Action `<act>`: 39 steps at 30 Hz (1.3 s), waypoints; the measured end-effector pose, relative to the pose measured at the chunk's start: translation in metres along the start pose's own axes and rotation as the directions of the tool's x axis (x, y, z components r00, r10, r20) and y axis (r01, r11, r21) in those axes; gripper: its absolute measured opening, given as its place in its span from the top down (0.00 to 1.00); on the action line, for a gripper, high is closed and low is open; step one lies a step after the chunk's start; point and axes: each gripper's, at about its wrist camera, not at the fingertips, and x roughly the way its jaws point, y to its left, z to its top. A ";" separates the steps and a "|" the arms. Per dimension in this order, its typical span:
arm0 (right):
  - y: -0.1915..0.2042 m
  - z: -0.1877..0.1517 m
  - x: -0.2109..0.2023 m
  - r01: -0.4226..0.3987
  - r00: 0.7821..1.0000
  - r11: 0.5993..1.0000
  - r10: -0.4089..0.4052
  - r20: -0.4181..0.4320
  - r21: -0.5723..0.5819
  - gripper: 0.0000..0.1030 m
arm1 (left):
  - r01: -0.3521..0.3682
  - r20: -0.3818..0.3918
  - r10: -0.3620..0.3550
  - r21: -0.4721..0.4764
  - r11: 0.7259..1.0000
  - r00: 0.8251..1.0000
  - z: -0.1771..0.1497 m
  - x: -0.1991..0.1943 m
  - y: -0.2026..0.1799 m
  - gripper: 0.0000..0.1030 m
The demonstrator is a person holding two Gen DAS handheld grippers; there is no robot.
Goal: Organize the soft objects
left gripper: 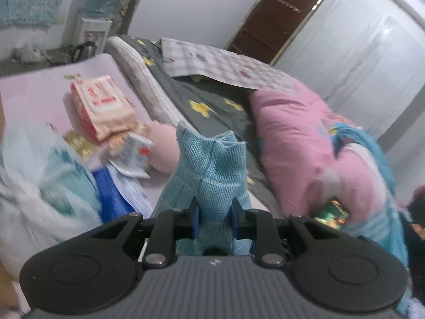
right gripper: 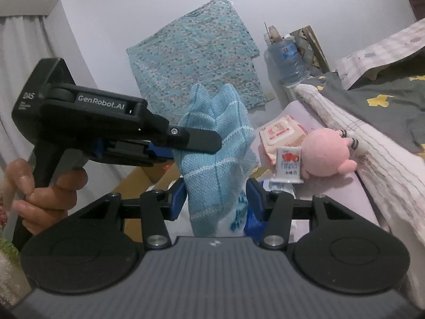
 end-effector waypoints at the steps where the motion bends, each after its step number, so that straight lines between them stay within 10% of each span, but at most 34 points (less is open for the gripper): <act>1: 0.005 -0.004 -0.009 0.011 1.000 1.000 -0.011 -0.002 -0.008 0.52 | 0.020 0.001 -0.020 -0.009 1.000 1.000 -0.008 0.000 0.000 0.78; 7: 0.017 -0.033 -0.032 0.084 0.992 0.993 -0.091 -0.087 -0.077 0.52 | 0.088 -0.023 -0.093 -0.150 0.985 0.995 -0.062 0.021 0.032 0.78; 23: 0.043 -0.080 0.027 0.003 0.944 0.991 -0.046 -0.328 -0.131 0.52 | -0.103 -0.078 0.078 -0.390 0.915 0.994 -0.114 0.015 0.126 0.78; 39: -0.001 -0.097 0.072 0.040 0.920 0.996 -0.007 -0.392 0.076 0.72 | -0.082 -0.042 0.073 -0.318 0.945 0.996 -0.111 0.008 0.121 0.48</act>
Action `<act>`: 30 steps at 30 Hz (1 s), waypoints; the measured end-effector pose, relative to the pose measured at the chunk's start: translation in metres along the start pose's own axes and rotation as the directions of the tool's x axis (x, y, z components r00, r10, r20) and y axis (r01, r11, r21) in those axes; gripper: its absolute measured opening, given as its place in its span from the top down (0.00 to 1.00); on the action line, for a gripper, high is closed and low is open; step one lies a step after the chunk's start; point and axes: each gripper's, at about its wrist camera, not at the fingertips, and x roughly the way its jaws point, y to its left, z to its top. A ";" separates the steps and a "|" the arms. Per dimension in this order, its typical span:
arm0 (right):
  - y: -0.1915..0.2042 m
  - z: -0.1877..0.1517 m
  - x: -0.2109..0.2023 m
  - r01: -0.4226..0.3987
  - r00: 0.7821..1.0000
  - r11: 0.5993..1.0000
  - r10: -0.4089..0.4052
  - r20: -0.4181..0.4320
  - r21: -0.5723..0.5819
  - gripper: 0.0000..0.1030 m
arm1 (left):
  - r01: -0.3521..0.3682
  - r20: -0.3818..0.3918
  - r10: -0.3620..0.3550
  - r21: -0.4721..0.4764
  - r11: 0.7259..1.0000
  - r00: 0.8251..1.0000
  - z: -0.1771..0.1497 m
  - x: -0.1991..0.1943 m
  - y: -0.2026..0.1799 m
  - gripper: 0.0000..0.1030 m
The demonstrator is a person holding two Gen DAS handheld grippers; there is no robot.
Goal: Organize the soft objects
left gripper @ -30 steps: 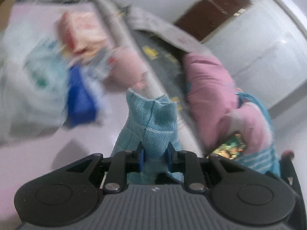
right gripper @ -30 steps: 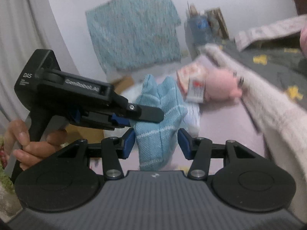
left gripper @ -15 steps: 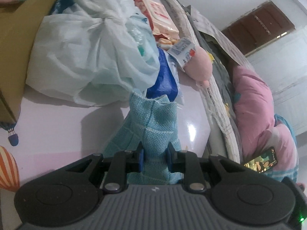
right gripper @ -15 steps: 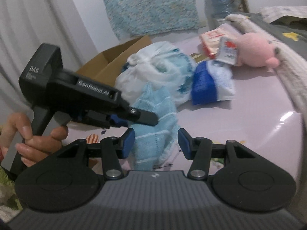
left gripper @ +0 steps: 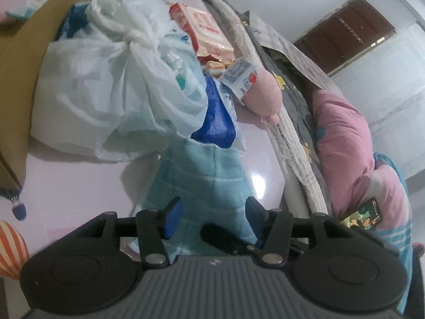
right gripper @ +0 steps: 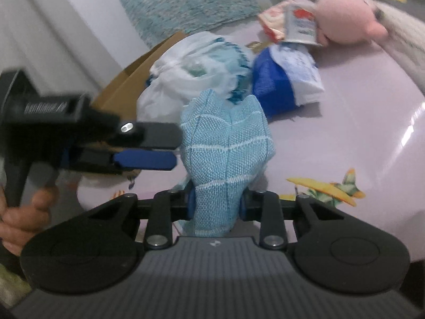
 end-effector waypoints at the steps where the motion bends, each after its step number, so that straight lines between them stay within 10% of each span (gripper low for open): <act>1: -0.005 0.000 -0.002 -0.004 1.000 1.000 0.004 0.001 0.024 0.71 | -0.009 0.003 0.009 0.012 1.000 1.000 0.000 0.000 -0.001 0.47; 18: -0.039 0.011 -0.043 0.177 0.974 0.982 -0.185 0.133 0.070 0.48 | -0.201 0.007 0.204 0.209 0.957 0.979 -0.012 0.024 -0.019 0.62; 30: -0.041 0.025 -0.077 0.203 0.948 0.978 -0.210 0.239 0.054 0.48 | -0.113 -0.004 0.120 0.289 0.951 0.993 -0.017 0.028 -0.044 0.63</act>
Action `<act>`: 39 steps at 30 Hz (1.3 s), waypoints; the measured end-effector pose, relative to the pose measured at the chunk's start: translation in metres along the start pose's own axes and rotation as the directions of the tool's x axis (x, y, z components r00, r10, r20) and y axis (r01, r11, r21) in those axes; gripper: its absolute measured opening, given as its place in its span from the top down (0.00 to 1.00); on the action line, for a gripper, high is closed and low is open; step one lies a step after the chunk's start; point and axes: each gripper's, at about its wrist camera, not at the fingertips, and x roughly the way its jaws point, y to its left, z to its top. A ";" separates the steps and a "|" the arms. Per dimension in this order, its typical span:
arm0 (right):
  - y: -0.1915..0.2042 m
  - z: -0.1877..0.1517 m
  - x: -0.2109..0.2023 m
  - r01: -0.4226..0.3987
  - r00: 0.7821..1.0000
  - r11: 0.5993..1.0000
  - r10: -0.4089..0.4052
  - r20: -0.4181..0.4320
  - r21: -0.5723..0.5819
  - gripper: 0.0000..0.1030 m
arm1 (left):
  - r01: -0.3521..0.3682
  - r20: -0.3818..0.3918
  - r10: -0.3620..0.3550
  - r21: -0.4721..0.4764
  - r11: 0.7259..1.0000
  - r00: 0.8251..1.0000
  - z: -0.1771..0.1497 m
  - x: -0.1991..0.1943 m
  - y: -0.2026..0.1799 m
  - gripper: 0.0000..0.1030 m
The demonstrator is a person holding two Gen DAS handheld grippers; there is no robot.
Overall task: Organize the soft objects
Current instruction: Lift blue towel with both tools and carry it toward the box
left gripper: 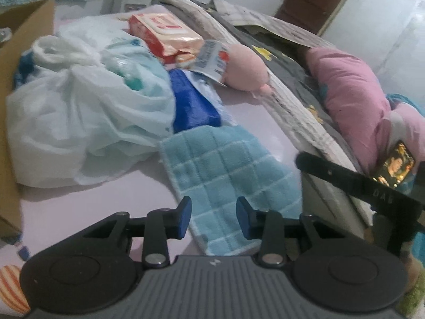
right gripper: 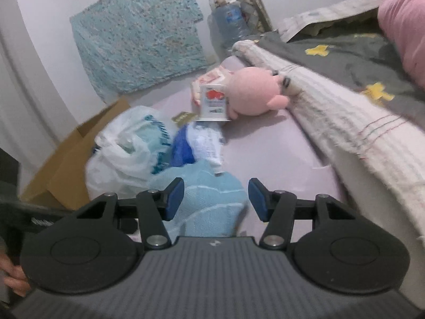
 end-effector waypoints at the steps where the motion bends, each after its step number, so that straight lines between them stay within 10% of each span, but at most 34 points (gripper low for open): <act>1: 0.000 0.000 0.003 -0.020 1.000 1.000 0.021 -0.009 0.018 0.48 | 0.011 -0.006 -0.011 0.001 1.000 1.000 0.000 0.004 -0.001 0.61; 4: -0.005 -0.001 0.018 -0.081 0.995 0.992 0.085 -0.048 0.095 0.48 | 0.020 -0.023 -0.020 0.019 1.000 1.000 0.000 0.014 -0.008 0.41; 18: -0.040 -0.010 0.064 -0.147 0.965 0.924 0.212 -0.153 0.354 0.58 | 0.070 -0.046 -0.071 -0.014 0.997 0.996 0.007 0.054 -0.007 0.23; 27: -0.057 -0.014 0.090 -0.274 0.882 0.786 0.435 -0.181 0.554 0.64 | 0.169 -0.024 -0.172 -0.095 0.981 0.985 0.013 0.059 0.006 0.30; 39: -0.049 -0.017 0.094 -0.329 0.822 0.697 0.544 -0.170 0.637 0.63 | 0.121 -0.022 -0.122 -0.054 0.991 0.992 0.011 0.041 0.004 0.52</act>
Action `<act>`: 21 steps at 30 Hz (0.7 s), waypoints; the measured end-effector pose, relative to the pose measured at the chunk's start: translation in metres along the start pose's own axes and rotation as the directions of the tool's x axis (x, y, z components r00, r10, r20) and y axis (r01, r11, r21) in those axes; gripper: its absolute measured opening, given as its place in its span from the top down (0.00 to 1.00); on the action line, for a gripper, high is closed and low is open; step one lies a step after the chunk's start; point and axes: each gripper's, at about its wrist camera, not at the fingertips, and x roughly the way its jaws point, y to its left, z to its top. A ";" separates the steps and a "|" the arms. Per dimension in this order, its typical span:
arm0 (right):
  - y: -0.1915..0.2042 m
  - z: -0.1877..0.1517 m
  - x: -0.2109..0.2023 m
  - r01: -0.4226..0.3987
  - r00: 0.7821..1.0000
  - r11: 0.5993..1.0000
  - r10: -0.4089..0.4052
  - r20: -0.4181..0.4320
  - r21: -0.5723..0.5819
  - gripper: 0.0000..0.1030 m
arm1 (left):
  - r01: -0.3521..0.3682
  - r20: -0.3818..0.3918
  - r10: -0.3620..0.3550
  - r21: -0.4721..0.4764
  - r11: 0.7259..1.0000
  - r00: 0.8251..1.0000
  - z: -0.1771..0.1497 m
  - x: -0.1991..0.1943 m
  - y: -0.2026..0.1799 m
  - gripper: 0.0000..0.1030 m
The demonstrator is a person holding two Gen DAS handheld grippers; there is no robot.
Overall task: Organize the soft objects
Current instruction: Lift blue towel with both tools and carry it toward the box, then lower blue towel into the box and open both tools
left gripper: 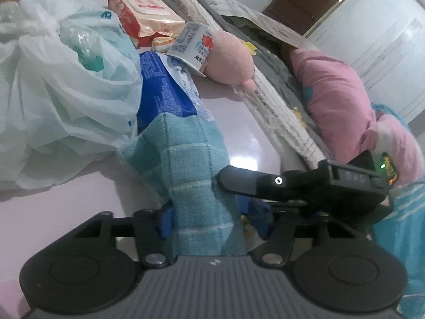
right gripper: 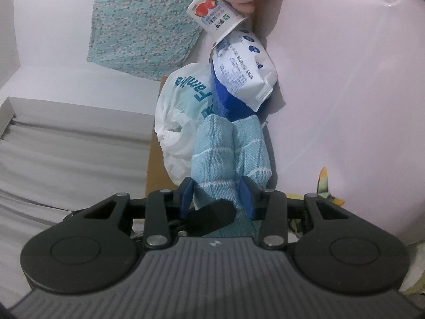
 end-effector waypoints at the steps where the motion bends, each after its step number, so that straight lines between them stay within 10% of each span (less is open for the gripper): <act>1: 0.001 0.000 -0.001 0.004 1.000 1.000 -0.004 0.002 -0.003 0.63 | -0.011 -0.001 0.011 0.010 1.000 1.000 0.000 -0.001 -0.002 0.56; 12: 0.073 -0.017 -0.017 -0.037 0.999 0.989 0.038 0.003 -0.146 0.63 | -0.023 0.127 0.013 0.073 0.997 0.992 -0.002 -0.076 -0.024 0.61; 21: 0.195 -0.016 0.042 -0.132 0.990 0.913 0.102 -0.097 -0.386 0.62 | -0.143 0.331 0.116 0.058 0.988 0.936 0.027 -0.191 -0.005 0.62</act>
